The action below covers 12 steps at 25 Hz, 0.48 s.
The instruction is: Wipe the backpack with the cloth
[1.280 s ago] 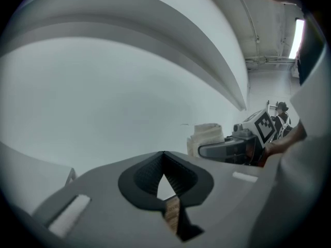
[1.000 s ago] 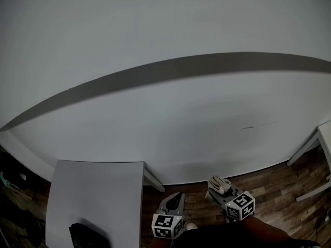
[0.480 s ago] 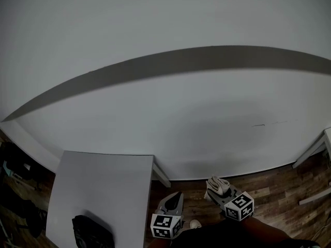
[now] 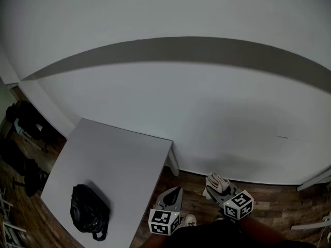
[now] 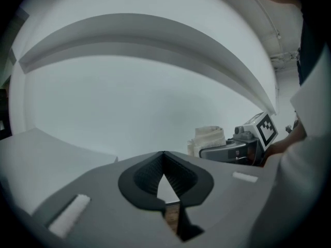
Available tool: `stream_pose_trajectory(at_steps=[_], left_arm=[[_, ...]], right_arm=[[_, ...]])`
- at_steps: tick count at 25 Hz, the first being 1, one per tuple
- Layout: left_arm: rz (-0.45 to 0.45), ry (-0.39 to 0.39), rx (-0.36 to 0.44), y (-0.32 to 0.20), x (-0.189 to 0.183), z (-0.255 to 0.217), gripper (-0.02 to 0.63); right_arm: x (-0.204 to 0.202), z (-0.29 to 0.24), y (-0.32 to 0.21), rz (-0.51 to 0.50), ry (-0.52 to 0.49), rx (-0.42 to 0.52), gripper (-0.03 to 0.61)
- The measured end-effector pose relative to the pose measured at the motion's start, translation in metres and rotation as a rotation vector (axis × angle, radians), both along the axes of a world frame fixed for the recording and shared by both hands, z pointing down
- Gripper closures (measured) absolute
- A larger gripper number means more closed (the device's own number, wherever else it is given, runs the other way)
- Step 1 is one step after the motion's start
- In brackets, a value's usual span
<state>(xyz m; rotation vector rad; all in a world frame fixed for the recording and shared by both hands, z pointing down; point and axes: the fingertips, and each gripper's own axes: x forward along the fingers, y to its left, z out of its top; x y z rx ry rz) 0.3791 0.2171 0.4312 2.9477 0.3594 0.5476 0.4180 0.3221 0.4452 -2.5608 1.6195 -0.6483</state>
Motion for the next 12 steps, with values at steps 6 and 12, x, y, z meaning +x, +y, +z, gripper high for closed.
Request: stream_pose_trajectory(at_steps=[6,12], left_arm=[[-0.158,-0.007,-0.012,-0.015,-0.028,0.000,0.607],[-0.276,-0.002,-0.008,-0.009,-0.048,-0.004,0.607]], right_arm=[[-0.012,-0.002,-0.018,-0.153,0.004,-0.007,0.479],[-0.019,-0.002,-0.016,-0.263,0.009,-0.012,0.479]])
